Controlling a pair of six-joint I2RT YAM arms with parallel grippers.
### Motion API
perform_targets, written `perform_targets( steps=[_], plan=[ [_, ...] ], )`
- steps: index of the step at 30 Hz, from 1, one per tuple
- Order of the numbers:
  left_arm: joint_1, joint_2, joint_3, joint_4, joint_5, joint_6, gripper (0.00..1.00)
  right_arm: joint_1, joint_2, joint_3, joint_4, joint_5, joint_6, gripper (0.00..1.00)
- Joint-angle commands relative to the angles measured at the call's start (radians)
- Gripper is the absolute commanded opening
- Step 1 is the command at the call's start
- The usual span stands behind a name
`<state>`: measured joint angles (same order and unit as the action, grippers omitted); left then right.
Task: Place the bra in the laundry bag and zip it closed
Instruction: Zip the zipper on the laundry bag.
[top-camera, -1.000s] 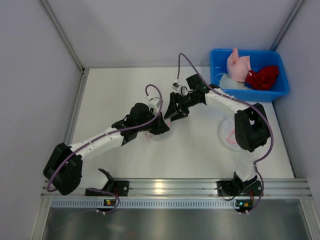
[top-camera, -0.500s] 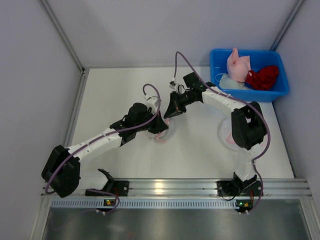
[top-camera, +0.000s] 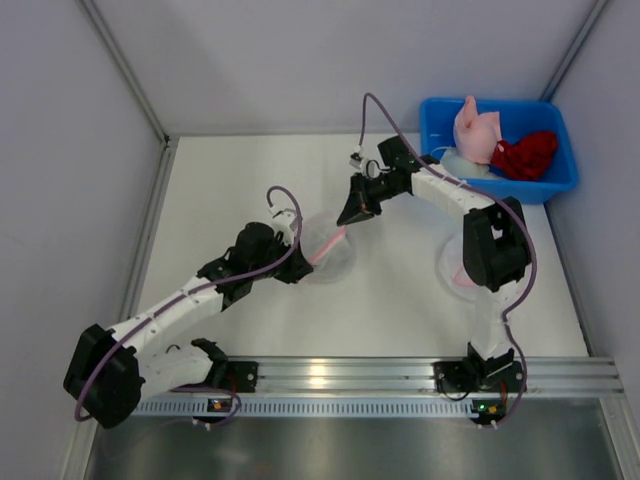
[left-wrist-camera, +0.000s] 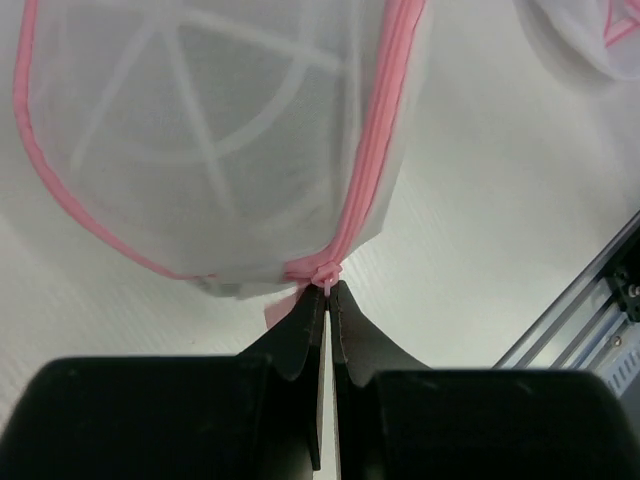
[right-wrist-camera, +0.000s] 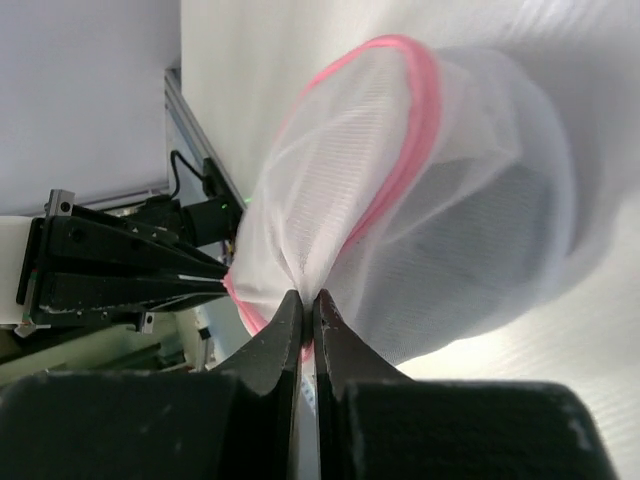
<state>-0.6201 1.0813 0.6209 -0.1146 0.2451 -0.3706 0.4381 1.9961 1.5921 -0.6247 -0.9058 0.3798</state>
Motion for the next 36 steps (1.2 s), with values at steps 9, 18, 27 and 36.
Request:
perform_targets(
  steps=[9,18,27,36],
  plan=[
    [0.033,0.003,0.036,-0.048,0.043,0.059,0.00,-0.058,0.020,0.094,-0.024,0.059,-0.068,0.52],
    [0.031,0.106,0.131,0.015,0.071,0.025,0.00,-0.087,-0.129,0.031,-0.136,0.038,-0.124,0.56],
    [-0.001,0.195,0.194,0.093,0.091,-0.013,0.00,0.007,-0.183,-0.118,-0.092,0.007,-0.061,0.71],
    [-0.029,0.203,0.191,0.105,0.074,-0.016,0.00,0.039,-0.056,-0.055,-0.098,0.061,-0.062,0.39]
  ],
)
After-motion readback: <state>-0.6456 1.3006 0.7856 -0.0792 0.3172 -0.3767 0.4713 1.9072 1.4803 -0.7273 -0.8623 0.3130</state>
